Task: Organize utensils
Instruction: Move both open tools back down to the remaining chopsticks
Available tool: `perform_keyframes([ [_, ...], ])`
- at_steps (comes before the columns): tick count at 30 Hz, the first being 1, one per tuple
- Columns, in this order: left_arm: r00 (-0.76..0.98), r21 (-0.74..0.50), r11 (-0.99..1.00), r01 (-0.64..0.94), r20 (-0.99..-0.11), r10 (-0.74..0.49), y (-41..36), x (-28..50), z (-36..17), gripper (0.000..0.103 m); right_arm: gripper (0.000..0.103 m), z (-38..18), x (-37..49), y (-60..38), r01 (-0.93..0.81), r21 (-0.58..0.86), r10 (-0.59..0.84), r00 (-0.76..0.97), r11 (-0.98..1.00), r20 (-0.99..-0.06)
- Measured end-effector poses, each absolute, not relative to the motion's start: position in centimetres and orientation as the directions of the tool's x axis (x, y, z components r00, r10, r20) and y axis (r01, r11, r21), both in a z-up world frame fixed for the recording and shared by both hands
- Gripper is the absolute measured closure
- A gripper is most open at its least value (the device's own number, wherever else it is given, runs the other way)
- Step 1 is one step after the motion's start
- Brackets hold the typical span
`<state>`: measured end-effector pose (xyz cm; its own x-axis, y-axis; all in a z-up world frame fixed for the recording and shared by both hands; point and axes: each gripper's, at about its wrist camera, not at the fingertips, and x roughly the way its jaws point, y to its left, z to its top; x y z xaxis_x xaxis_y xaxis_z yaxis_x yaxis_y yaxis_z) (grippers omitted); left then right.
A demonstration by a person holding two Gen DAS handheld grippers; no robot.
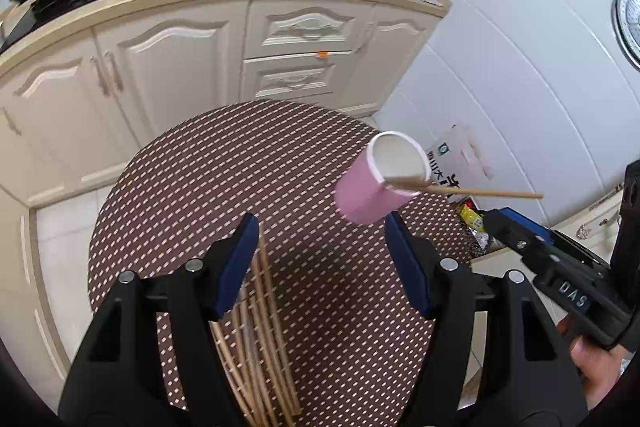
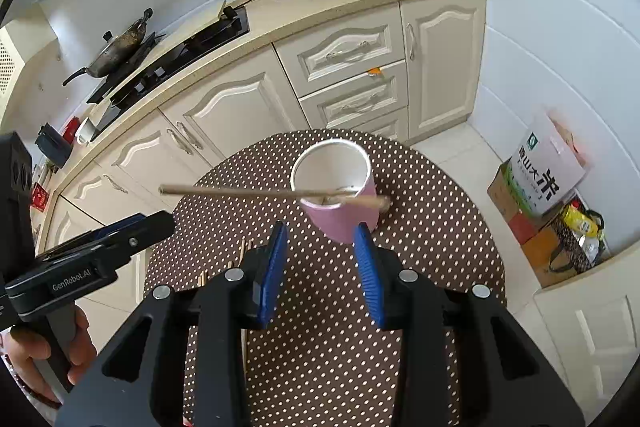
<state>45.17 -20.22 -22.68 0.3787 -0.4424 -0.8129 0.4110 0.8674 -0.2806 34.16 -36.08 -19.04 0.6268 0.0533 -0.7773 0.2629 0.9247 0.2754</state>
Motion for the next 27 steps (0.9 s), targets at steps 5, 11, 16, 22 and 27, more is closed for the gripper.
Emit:
perform_keyframes([
  [5, 0.379, -0.282, 0.891, 0.356, -0.828, -0.413, -16.5, 44.7, -23.9, 0.038, 0.069, -20.0, 33.5, -34.8, 0.264, 0.289, 0.073, 0.609, 0.92, -0.79],
  [11, 0.362, -0.26, 0.923, 0.283, -0.862, -0.354, -12.5, 44.2, -26.5, 0.038, 0.069, -21.4, 33.2, -32.1, 0.23, 0.294, 0.112, 0.58, 0.928, -0.807],
  [16, 0.32, -0.229, 0.947, 0.224, -0.901, -0.293, -9.8, 43.1, -29.7, 0.038, 0.069, -23.0, 33.4, -29.5, 0.185, 0.294, 0.151, 0.543, 0.938, -0.826],
  [22, 0.265, -0.193, 0.959, 0.206, -0.933, -0.244, -8.9, 42.6, -33.2, 0.038, 0.069, -25.2, 34.2, -27.0, 0.128, 0.292, 0.196, 0.488, 0.948, -0.851],
  [27, 0.228, -0.15, 0.965, 0.217, -0.953, -0.199, -9.6, 42.8, -35.9, 0.038, 0.069, -26.7, 35.5, -25.8, 0.093, 0.286, 0.216, 0.448, 0.954, -0.867],
])
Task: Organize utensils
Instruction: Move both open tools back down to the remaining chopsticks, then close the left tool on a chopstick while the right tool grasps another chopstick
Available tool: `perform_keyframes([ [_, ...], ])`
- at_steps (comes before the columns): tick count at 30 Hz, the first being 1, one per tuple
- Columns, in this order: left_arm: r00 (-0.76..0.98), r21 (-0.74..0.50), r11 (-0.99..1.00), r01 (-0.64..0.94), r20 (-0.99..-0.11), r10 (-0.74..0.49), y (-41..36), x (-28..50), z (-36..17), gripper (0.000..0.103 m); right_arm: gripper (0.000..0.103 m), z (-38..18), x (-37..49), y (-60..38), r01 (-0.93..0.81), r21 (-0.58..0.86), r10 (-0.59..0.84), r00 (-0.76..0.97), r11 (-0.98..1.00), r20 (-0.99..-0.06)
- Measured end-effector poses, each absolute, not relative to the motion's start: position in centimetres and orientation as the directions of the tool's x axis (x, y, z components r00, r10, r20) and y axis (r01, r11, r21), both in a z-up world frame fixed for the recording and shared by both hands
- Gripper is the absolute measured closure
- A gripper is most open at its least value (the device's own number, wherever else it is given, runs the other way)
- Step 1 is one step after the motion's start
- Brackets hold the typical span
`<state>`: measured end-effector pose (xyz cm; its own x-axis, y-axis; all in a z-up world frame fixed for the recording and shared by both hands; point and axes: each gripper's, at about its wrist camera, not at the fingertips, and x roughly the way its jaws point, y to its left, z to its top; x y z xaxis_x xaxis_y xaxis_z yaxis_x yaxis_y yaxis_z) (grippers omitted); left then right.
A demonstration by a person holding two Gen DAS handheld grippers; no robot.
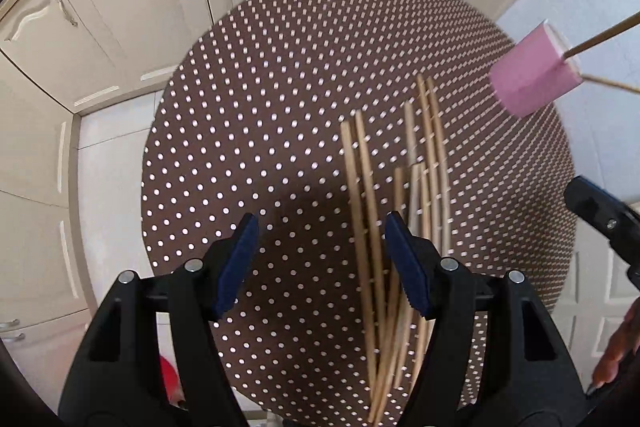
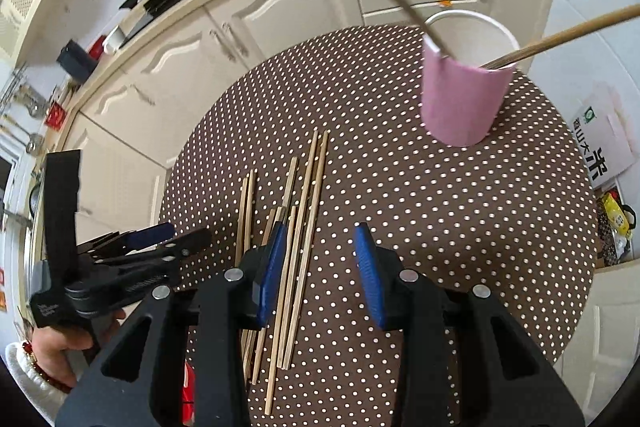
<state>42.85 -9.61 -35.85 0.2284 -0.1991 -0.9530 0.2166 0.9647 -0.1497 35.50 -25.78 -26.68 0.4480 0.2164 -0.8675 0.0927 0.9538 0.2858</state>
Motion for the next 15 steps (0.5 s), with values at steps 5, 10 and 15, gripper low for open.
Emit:
perform_keyframes([
  [5, 0.198, -0.115, 0.968, 0.225, -0.967, -0.161, -10.4, 43.6, -38.1, 0.038, 0.069, -28.2, 36.7, -25.4, 0.069, 0.284, 0.232, 0.411, 0.956, -0.882],
  [10, 0.192, -0.061, 0.97, 0.237, -0.975, -0.108, -11.3, 44.6, -39.6, 0.038, 0.069, -29.5, 38.0, -25.6, 0.062, 0.283, 0.24, 0.376, 0.957, -0.895],
  [15, 0.189, -0.064, 0.971, 0.23, -0.976, -0.109, -11.7, 45.9, -40.0, 0.038, 0.069, -30.4, 39.4, -25.8, 0.05, 0.282, 0.248, 0.345, 0.958, -0.905],
])
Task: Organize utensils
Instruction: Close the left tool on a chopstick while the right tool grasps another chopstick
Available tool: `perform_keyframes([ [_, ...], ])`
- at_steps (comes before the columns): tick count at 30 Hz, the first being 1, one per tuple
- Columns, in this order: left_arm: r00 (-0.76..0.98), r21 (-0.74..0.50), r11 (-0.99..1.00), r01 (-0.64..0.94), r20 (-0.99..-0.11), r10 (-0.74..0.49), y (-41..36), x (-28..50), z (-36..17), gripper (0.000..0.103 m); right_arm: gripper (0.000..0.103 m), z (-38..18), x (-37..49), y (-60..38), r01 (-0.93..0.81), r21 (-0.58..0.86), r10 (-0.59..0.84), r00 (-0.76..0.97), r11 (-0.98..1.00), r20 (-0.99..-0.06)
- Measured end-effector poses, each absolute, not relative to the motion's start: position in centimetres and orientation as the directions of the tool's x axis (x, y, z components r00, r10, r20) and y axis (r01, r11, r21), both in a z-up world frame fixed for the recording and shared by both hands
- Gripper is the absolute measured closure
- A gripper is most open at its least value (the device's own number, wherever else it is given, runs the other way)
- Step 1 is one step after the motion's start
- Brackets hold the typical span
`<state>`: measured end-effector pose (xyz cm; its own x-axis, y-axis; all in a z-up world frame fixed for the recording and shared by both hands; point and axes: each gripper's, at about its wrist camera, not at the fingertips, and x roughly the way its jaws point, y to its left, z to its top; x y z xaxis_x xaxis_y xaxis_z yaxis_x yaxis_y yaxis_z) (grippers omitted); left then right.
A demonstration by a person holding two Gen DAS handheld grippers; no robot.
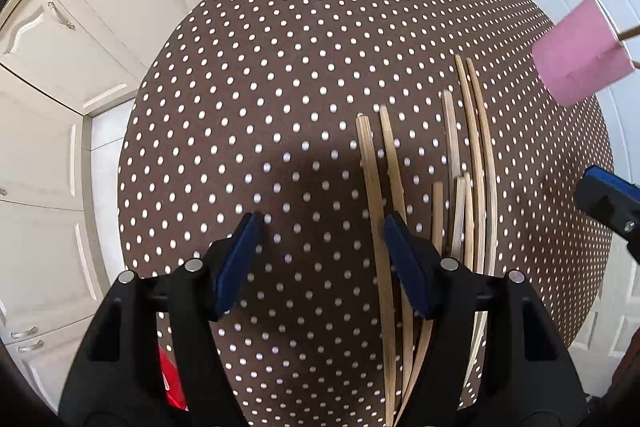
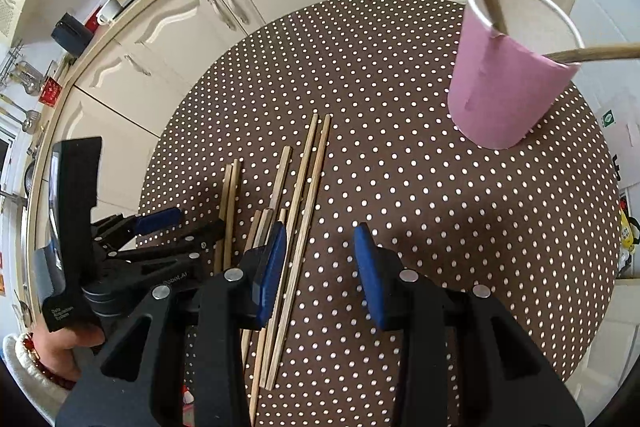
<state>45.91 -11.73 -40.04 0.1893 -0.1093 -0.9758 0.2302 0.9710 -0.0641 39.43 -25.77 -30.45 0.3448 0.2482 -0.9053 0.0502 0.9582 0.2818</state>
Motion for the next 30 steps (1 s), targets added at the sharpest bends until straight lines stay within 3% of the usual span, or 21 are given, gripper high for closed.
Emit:
perform_keyframes([
  [7, 0.189, -0.016, 0.971, 0.24, -0.98, -0.063, -12.7, 47.7, -40.5, 0.04, 0.069, -32.1, 41.7, -25.5, 0.031, 0.281, 0.26, 0.295, 0.959, -0.92],
  [14, 0.201, -0.021, 0.976, 0.216, -0.978, -0.065, -12.4, 48.7, -40.4, 0.056, 0.07, -34.2, 43.9, -24.5, 0.003, 0.252, 0.244, 0.23, 0.968, -0.942],
  [18, 0.201, -0.023, 0.976, 0.215, -0.977, -0.067, -11.8, 48.9, -40.3, 0.059, 0.075, -35.1, 44.5, -24.2, -0.008, 0.209, 0.206, 0.21, 0.978, -0.956],
  [25, 0.203, -0.013, 0.978, 0.206, -0.978, -0.056, -11.9, 48.8, -40.4, 0.06, 0.075, -35.3, 45.9, -22.1, -0.065, 0.126, 0.137, 0.204, 0.99, -0.969],
  [30, 0.202, -0.039, 0.975, 0.217, -0.976, -0.084, -12.9, 48.6, -40.0, 0.092, 0.089, -35.4, 46.2, -21.1, -0.098, 0.058, 0.078, 0.21, 0.994, -0.975],
])
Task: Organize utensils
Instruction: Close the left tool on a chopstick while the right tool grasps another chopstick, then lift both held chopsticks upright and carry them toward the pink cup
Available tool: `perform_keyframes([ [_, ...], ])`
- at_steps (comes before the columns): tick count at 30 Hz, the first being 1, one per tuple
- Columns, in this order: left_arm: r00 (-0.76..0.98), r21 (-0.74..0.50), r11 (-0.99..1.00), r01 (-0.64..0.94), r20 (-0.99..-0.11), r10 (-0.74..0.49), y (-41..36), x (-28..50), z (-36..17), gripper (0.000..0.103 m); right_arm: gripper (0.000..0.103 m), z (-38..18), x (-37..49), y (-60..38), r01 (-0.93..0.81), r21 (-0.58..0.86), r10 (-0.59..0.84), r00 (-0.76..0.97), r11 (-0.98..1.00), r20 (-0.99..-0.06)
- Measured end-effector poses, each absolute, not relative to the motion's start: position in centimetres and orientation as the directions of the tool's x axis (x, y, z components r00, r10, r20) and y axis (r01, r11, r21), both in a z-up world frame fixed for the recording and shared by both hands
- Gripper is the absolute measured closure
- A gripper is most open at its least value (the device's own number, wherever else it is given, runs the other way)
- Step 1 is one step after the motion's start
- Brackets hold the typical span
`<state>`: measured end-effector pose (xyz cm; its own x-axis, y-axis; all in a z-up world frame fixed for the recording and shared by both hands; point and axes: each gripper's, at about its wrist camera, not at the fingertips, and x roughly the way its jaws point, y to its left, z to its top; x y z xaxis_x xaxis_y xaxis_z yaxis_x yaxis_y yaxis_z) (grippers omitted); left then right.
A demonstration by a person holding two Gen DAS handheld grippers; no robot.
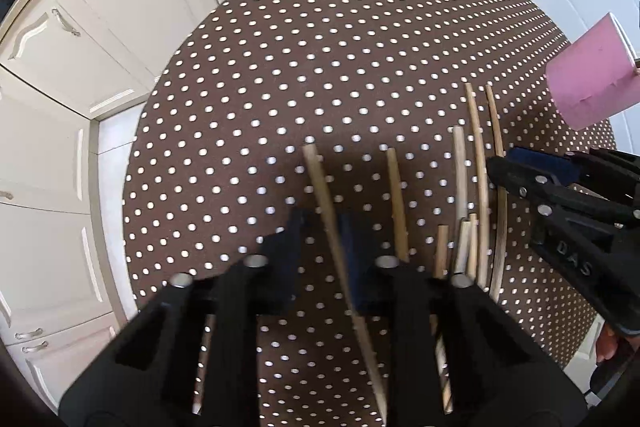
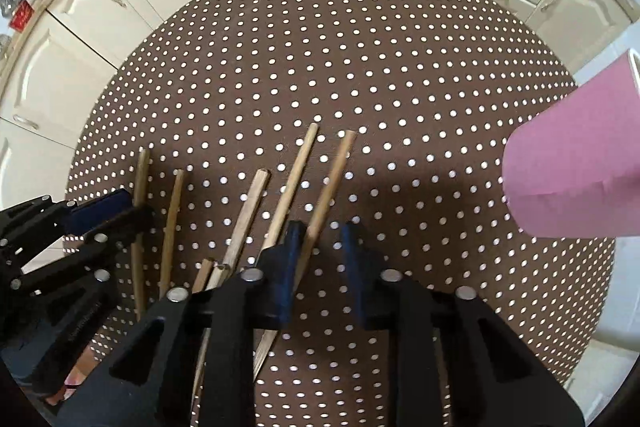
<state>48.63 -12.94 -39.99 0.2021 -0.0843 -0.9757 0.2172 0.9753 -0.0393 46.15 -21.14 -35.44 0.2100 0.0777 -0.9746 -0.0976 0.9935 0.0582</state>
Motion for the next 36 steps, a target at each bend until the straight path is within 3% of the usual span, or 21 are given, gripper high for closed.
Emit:
perform_keyframes([
  [5, 0.187, -0.085, 0.978, 0.193, -0.975, -0.122, -12.8, 48.4, -39.8, 0.095, 0.098, -35.4, 46.0, -22.1, -0.068, 0.143, 0.153, 0.17, 0.987, -0.973],
  [22, 0.297, -0.263, 0.949, 0.174, -0.905, -0.306, -6.9, 44.9, -31.4, 0.097, 0.098, -27.2, 41.3, -22.9, -0.073, 0.241, 0.251, 0.357, 0.968, -0.9],
  [36, 0.435, -0.32, 0.908, 0.271, -0.801, -0.412, -5.9, 39.7, -22.5, 0.097, 0.098, -19.5, 34.4, -22.3, -0.047, 0.236, 0.22, 0.566, 0.971, -0.794],
])
